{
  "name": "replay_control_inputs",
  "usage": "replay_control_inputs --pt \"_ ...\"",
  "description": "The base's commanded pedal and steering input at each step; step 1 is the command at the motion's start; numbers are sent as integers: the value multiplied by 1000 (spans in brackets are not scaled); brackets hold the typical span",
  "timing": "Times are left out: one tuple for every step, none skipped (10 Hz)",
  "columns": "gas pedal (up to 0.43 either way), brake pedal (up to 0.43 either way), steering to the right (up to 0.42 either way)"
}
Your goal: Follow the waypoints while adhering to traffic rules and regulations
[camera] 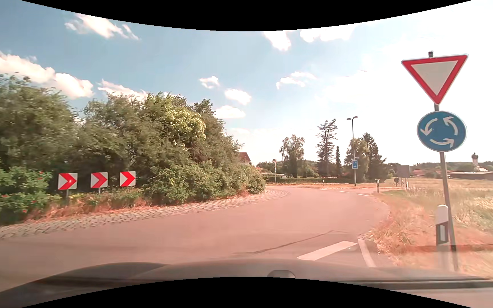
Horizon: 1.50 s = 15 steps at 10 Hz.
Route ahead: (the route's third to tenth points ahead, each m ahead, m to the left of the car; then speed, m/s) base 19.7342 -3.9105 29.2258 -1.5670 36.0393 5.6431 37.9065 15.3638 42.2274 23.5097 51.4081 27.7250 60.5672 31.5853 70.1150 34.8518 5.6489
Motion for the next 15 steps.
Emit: replay_control_inputs --pt "118 0 128" --pt "118 0 134" --pt "118 0 143" --pt "110 0 152" --pt "110 0 156" --pt "110 0 157" --pt "110 0 157" --pt "110 0 159" --pt "110 0 158" --pt "110 0 149" --pt "110 0 131" --pt "110 0 110" --pt "110 0 99" --pt "110 0 88" --pt "110 0 67"
